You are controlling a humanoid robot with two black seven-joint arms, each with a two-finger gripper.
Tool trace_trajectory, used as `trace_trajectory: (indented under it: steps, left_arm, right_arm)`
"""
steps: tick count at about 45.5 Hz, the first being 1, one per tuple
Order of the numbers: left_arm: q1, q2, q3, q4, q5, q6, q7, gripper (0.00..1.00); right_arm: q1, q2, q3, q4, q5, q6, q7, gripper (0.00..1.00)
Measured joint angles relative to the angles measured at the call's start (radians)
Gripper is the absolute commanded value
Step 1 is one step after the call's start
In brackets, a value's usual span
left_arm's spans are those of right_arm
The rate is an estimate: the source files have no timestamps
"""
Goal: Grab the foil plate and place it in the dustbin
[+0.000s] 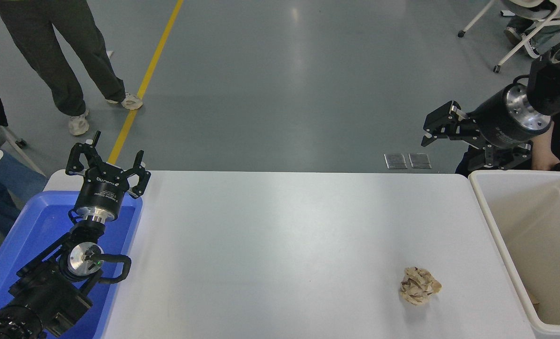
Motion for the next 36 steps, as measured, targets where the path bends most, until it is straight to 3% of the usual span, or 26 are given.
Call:
trace_trajectory:
  steps: [36]
  left_arm:
    - [0.000,0.000,0.000,0.000,0.000,0.000,0.000,0.98]
  right_arm:
    - [0.065,0.181,-0.058,0.095,-0.043,0.085,-0.009,1.00]
